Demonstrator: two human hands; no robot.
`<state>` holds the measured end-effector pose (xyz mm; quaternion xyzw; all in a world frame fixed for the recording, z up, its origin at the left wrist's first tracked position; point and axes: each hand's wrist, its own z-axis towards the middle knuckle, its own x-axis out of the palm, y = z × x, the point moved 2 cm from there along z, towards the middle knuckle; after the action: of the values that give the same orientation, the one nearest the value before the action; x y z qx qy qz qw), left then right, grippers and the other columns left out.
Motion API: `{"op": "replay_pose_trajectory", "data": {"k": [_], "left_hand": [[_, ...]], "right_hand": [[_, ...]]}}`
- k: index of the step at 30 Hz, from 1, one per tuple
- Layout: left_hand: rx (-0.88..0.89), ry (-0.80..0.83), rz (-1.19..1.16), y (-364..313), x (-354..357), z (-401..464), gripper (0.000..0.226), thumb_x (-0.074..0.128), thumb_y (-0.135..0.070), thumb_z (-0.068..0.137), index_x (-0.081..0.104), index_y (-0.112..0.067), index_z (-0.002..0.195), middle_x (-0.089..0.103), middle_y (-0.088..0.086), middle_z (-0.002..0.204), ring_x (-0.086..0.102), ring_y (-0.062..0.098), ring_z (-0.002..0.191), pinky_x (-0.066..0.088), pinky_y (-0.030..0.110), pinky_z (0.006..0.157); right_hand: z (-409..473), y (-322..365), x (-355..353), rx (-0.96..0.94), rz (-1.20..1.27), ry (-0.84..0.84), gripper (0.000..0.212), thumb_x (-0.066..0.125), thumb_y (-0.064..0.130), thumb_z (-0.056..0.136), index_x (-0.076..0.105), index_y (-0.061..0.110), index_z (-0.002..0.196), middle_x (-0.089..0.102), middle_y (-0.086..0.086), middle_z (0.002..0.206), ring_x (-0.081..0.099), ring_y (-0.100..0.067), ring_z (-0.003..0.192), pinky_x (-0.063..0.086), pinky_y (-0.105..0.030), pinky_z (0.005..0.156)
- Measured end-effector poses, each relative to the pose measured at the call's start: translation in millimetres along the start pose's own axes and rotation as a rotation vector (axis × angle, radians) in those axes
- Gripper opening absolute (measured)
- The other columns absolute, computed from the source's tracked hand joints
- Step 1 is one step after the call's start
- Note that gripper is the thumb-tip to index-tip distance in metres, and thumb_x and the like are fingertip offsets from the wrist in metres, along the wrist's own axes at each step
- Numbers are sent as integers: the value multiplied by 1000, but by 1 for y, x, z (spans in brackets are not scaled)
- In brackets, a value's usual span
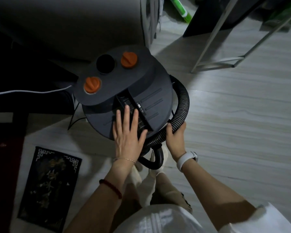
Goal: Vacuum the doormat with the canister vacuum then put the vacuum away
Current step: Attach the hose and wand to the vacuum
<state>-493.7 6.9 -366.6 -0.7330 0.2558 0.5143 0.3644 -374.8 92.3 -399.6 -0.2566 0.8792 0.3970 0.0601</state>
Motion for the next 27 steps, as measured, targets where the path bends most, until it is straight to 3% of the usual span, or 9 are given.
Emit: {"op": "replay_pose_trajectory", "data": {"k": [3,6,9,11,14,16,20,23,27], "left_hand": [[6,30,-13,0,-4,-1,65,35,-46,85,21,-21,143,9,4,153,4,28,140,30,57,103],[21,53,-88,1,-13,-1,63,35,-46,86,22,-23,143,15,6,155,2,24,141,28,54,104],[31,38,-182,1,-25,-3,60,36,-45,87,31,-20,141,22,8,153,8,22,141,26,50,107],[23,15,-224,0,-37,-3,59,35,-45,87,36,-18,140,27,8,151,13,22,140,26,48,108],[-8,-36,-286,-3,-60,3,61,32,-46,86,39,-15,138,32,9,148,22,25,140,26,44,109],[-24,-86,-353,-4,-79,10,62,32,-46,85,40,-13,138,34,10,145,28,26,137,29,41,109],[-106,-262,-515,10,-122,26,58,39,-42,88,38,-13,139,36,9,142,34,19,132,26,18,104],[-177,-398,-589,33,-149,25,57,43,-34,89,33,-9,140,32,12,145,31,20,134,17,0,99],[-176,-453,-576,71,-169,2,62,34,-44,90,28,-11,142,24,13,150,22,24,139,18,23,112]], "right_hand": [[-11,13,-5,-110,2,36,52,40,20,96,17,1,140,50,-1,103,52,-15,92,45,-34,88],[-5,33,-24,-215,5,1,41,40,20,97,30,5,133,52,5,96,54,-6,81,47,-17,76],[-1,56,-52,-281,-22,0,49,41,33,93,29,14,137,54,-3,106,60,-30,93,52,-45,85],[-6,75,-58,-340,-61,57,50,42,33,94,27,19,139,54,-8,115,58,-34,101,50,-48,88],[-23,115,-48,-491,-115,126,50,43,22,96,26,13,142,49,0,126,51,-10,108,42,-15,91],[-34,148,-37,-571,-156,172,53,43,23,96,24,12,143,46,8,124,46,2,104,37,-4,84],[-55,198,-11,-717,-313,317,57,45,26,95,21,13,144,38,-6,145,39,-15,130,32,-25,104],[-83,212,21,-831,-439,518,58,48,28,94,22,15,144,36,-5,147,39,-16,131,33,-26,104],[-118,198,54,-888,-579,737,55,50,35,92,28,18,140,50,-6,135,54,-20,115,46,-34,91]]}}
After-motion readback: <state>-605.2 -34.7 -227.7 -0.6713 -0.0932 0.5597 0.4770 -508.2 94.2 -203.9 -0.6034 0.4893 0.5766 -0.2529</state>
